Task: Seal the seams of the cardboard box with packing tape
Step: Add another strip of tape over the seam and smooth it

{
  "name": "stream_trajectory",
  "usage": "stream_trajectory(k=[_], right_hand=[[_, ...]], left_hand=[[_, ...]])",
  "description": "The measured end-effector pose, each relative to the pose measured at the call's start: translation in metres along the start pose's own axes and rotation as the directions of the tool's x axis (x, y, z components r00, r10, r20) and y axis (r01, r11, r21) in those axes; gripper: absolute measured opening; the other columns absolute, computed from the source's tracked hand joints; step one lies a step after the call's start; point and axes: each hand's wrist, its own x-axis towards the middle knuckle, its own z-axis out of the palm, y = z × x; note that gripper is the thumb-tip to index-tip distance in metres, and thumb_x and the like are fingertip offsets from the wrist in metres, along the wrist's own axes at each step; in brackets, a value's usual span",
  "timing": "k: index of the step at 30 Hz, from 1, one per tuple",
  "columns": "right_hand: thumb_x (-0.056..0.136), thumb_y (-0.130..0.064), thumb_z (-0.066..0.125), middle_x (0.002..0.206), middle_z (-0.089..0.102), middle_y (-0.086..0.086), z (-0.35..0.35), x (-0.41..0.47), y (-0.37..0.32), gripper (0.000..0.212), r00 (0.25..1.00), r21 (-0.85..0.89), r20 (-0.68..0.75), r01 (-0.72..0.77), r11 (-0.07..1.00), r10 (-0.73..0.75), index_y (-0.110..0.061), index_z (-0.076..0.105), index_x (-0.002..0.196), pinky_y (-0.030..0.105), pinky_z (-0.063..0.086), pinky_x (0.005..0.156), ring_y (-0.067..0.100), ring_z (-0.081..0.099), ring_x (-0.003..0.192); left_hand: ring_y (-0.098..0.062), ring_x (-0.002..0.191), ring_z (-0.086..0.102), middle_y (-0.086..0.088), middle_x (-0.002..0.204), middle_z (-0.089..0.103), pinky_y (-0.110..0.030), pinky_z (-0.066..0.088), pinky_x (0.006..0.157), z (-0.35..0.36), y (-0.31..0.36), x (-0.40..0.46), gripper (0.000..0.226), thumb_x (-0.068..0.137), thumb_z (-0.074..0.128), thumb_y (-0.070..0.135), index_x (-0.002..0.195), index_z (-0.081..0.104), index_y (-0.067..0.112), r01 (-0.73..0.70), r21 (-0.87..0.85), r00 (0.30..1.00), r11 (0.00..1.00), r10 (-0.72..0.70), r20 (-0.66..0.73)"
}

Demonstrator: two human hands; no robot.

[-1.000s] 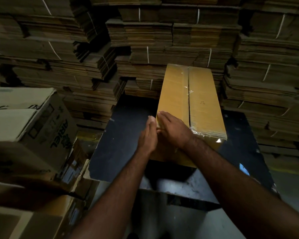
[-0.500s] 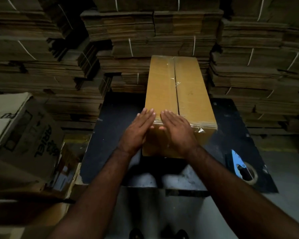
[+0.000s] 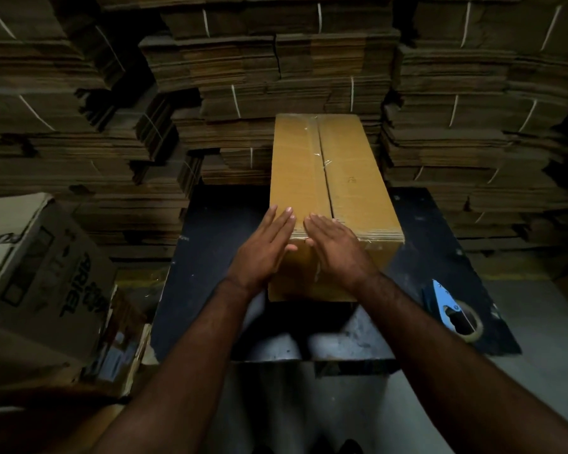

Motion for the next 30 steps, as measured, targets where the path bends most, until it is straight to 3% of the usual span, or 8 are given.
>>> stream_trajectory(k=[5, 9, 11, 15, 19, 22, 25, 30], right_hand=[[0.105, -0.038, 0.022, 0.156, 0.034, 0.013, -0.013, -0.003, 0.006, 0.057, 0.995, -0.047, -0.045, -0.092, 0.995, 0.090, -0.007, 0.035, 0.150, 0.036, 0.013, 0.118, 0.024, 0.026, 0.147], [0.101, -0.047, 0.010, 0.155, 0.037, 0.012, -0.005, -0.005, 0.014, 0.067, 0.996, -0.099, 0.030, -0.085, 0.991, 0.089, -0.008, 0.037, 0.149, 0.038, 0.017, 0.117, 0.025, 0.030, 0.145], [0.101, -0.046, 0.020, 0.153, 0.039, 0.014, -0.004, -0.005, 0.021, 0.064, 0.998, -0.097, 0.049, -0.038, 0.995, 0.043, -0.007, 0.039, 0.148, 0.041, 0.021, 0.117, 0.028, 0.033, 0.144], [0.103, -0.039, 0.040, 0.161, 0.021, 0.012, -0.014, -0.008, 0.029, 0.062, 0.989, -0.085, 0.149, 0.030, 0.996, -0.017, -0.009, 0.023, 0.155, 0.036, 0.008, 0.120, 0.024, 0.015, 0.150], [0.105, -0.046, 0.021, 0.160, 0.026, 0.011, -0.028, -0.011, 0.034, 0.061, 0.997, -0.044, 0.035, -0.061, 0.997, 0.062, -0.009, 0.026, 0.154, 0.034, 0.012, 0.119, 0.022, 0.020, 0.149], [0.104, -0.047, 0.013, 0.161, 0.023, 0.009, -0.025, -0.013, 0.041, 0.063, 0.994, -0.134, 0.082, -0.063, 0.989, 0.074, -0.010, 0.024, 0.154, 0.032, 0.008, 0.118, 0.021, 0.018, 0.149], [0.099, -0.054, -0.001, 0.158, 0.029, 0.013, -0.014, -0.017, 0.049, 0.077, 0.992, -0.200, 0.119, -0.012, 0.980, 0.037, -0.007, 0.031, 0.152, 0.038, 0.017, 0.117, 0.025, 0.027, 0.146], [0.103, -0.050, 0.019, 0.164, 0.006, 0.007, -0.019, -0.026, 0.060, 0.067, 0.990, -0.210, 0.141, 0.030, 0.977, 0.000, -0.012, 0.009, 0.157, 0.035, 0.002, 0.119, 0.021, 0.006, 0.151]], left_hand=[[-0.030, 0.143, 0.038, -0.013, 0.150, 0.048, -0.046, 0.028, 0.117, -0.004, 0.017, 0.012, 0.056, 0.103, 0.036, 0.041, 0.141, 0.053, 0.004, 0.035, 0.007, 0.999, 0.999, -0.035, -0.003], [-0.032, 0.135, 0.049, -0.016, 0.144, 0.053, -0.045, 0.028, 0.115, 0.007, 0.013, 0.013, 0.050, 0.101, 0.040, 0.032, 0.137, 0.057, 0.003, -0.016, 0.057, 1.000, 0.998, 0.017, -0.023], [-0.031, 0.140, 0.043, -0.015, 0.149, 0.048, -0.045, 0.025, 0.117, 0.004, 0.008, 0.010, 0.050, 0.100, 0.043, 0.030, 0.142, 0.052, 0.004, -0.067, 0.065, 0.998, 0.996, 0.066, 0.018], [-0.029, 0.147, 0.030, -0.013, 0.157, 0.038, -0.047, 0.019, 0.121, -0.010, 0.011, 0.004, 0.054, 0.102, 0.043, 0.030, 0.149, 0.041, 0.005, -0.070, 0.049, 0.994, 0.996, 0.065, 0.089], [-0.028, 0.139, 0.046, -0.013, 0.147, 0.052, -0.046, 0.028, 0.117, -0.011, 0.039, 0.024, 0.056, 0.104, 0.032, 0.041, 0.140, 0.054, 0.005, 0.048, 0.090, 0.997, 0.995, -0.054, 0.058], [-0.030, 0.135, 0.050, -0.013, 0.143, 0.055, -0.046, 0.033, 0.114, -0.002, 0.048, 0.032, 0.055, 0.103, 0.032, 0.040, 0.137, 0.058, 0.005, 0.111, 0.143, 0.991, 0.983, -0.121, 0.059], [-0.032, 0.133, 0.052, -0.015, 0.143, 0.055, -0.049, 0.039, 0.110, 0.007, 0.044, 0.024, 0.053, 0.102, 0.038, 0.039, 0.137, 0.058, 0.004, 0.077, 0.224, 0.995, 0.972, -0.089, 0.046], [-0.033, 0.136, 0.048, -0.015, 0.146, 0.052, -0.050, 0.036, 0.111, 0.000, 0.051, 0.025, 0.056, 0.101, 0.034, 0.040, 0.140, 0.054, 0.005, 0.029, 0.250, 0.997, 0.968, -0.045, 0.061]])
